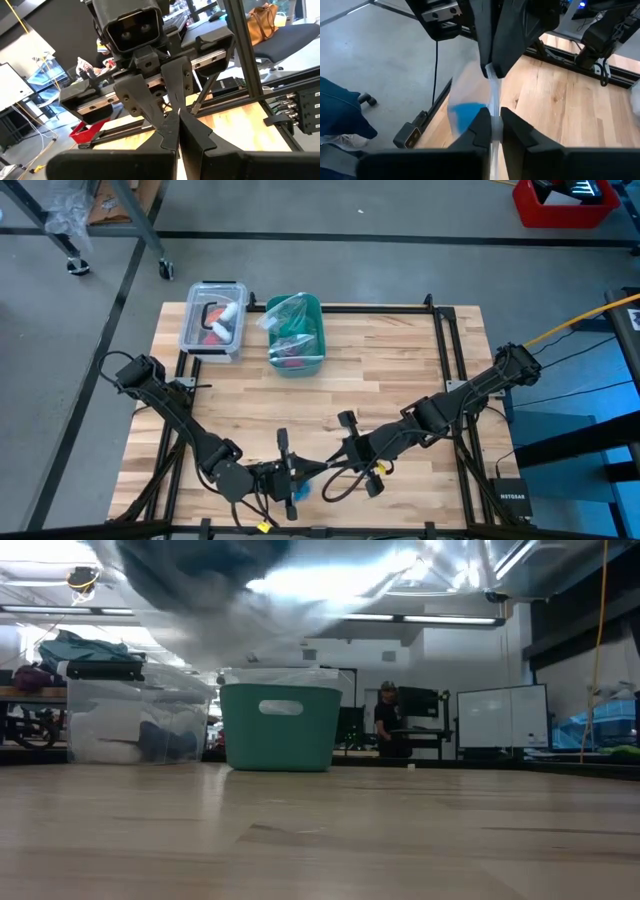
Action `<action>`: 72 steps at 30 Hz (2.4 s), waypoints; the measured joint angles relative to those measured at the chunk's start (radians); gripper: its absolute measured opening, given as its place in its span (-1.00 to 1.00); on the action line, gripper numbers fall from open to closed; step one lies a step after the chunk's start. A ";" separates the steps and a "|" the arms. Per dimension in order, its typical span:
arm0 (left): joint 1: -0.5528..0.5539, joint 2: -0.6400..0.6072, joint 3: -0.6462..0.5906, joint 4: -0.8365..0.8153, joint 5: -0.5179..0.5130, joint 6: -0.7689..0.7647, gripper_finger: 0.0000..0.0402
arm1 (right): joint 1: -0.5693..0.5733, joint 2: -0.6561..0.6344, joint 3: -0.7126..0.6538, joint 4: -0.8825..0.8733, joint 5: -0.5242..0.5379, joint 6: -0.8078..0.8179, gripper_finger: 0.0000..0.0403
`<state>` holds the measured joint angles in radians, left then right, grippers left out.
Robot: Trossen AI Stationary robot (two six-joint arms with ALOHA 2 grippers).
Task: Roll bandage
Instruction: Close the transparent zip bag
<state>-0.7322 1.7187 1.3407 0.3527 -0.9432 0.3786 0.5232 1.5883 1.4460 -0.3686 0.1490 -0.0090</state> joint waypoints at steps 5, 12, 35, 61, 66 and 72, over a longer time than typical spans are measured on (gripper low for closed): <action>0.000 0.000 -0.001 0.001 -0.014 0.018 -1.00 | 0.000 0.000 0.001 -0.034 0.001 0.006 -0.77; -0.014 0.000 -0.002 0.063 -0.040 0.087 -1.00 | 0.000 -0.001 0.000 -0.122 0.001 0.029 -0.69; -0.021 0.000 0.000 0.013 -0.041 0.024 -1.00 | 0.000 -0.001 0.000 -0.024 -0.116 0.003 -0.50; -0.021 0.000 0.000 -0.006 -0.003 -0.013 -1.00 | -0.002 -0.001 0.000 0.054 -0.064 0.003 -0.31; -0.021 0.000 0.000 -0.006 -0.003 -0.013 -1.00 | -0.002 -0.001 0.000 0.056 -0.064 0.003 -0.49; -0.021 0.000 0.000 -0.005 -0.003 -0.003 -1.00 | -0.002 -0.001 0.000 0.048 -0.063 0.003 -0.80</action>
<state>-0.7528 1.7184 1.3407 0.3482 -0.9463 0.3760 0.5213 1.5875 1.4460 -0.3209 0.0856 -0.0055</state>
